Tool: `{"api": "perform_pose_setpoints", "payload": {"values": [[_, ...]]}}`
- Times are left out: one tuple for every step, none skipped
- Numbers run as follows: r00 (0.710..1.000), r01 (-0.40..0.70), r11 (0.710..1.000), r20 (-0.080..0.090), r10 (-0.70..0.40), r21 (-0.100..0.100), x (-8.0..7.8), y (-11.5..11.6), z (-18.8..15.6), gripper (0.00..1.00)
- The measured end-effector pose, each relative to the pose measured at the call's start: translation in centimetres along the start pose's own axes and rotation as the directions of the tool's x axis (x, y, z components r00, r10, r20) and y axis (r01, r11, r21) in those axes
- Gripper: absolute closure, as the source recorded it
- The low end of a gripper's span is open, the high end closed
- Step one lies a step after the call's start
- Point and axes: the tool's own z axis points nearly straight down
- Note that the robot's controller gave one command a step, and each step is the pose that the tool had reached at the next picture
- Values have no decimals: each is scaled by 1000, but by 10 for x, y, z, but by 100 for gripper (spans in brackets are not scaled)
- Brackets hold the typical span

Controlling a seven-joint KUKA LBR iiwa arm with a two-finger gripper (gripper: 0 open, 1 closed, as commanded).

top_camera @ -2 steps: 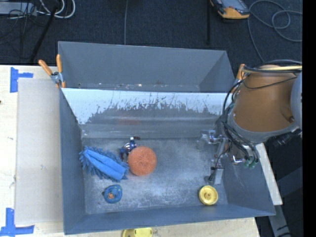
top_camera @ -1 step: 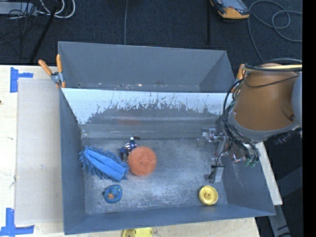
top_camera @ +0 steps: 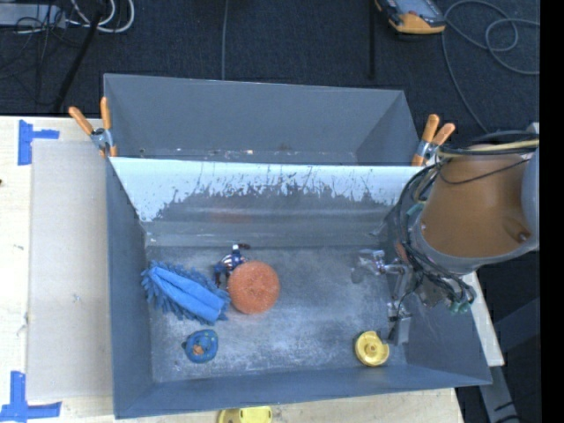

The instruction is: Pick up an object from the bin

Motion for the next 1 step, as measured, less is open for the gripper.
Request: {"api": "perform_pose_setpoints", "payload": {"values": [[931, 365, 931, -5, -365, -5, 15, -38, 16, 0]]}}
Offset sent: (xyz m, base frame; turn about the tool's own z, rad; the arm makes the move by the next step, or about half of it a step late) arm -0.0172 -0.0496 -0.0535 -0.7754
